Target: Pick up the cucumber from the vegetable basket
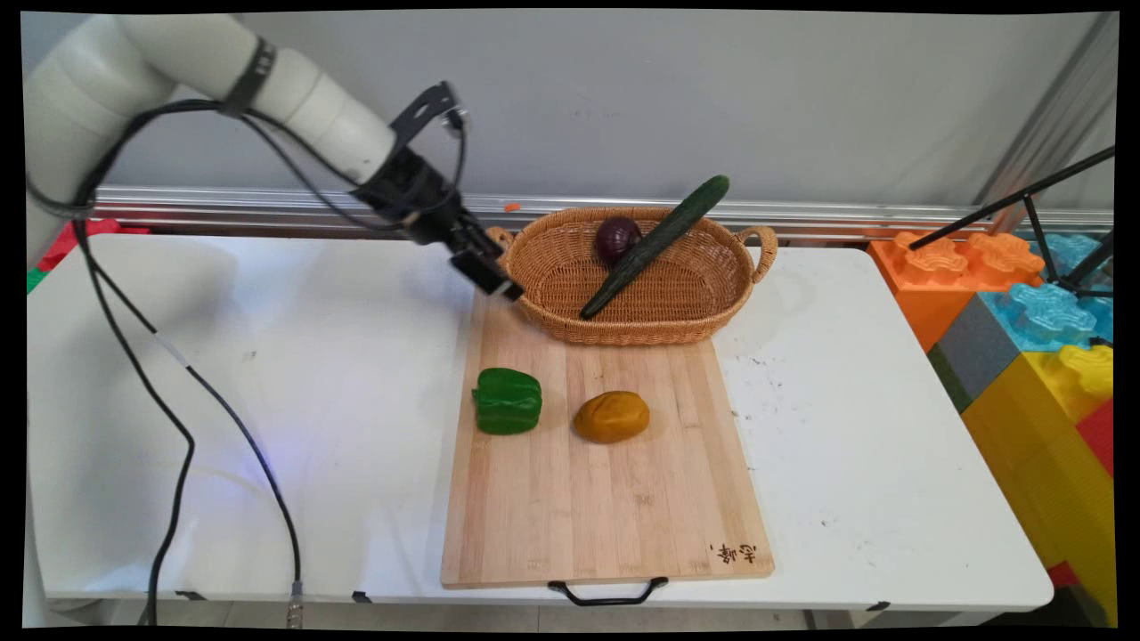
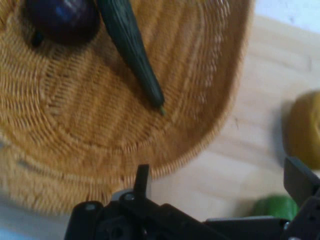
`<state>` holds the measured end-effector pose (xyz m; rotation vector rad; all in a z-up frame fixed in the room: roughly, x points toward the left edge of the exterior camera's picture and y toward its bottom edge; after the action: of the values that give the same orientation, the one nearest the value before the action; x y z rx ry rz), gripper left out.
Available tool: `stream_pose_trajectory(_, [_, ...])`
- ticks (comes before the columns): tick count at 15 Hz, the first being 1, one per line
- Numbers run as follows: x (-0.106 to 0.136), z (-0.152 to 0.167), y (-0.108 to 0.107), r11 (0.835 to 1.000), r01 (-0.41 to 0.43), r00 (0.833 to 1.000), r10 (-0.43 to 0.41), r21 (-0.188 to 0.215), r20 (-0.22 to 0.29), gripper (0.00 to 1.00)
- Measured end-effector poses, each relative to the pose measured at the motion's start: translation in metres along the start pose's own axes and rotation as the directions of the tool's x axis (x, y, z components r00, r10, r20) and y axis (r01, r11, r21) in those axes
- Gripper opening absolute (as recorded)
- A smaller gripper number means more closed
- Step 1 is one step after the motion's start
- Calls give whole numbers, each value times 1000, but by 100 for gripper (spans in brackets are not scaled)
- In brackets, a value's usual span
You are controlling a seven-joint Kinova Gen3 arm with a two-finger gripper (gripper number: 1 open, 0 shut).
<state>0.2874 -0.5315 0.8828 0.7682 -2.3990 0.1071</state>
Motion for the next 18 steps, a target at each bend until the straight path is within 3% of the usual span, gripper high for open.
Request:
stream_pose_trajectory(10, [57, 71, -11, 987, 155, 985, -151, 38, -87, 100])
stream_pose_trajectory(18, [78, 135, -15, 963, 261, 961, -253, 70, -109, 100])
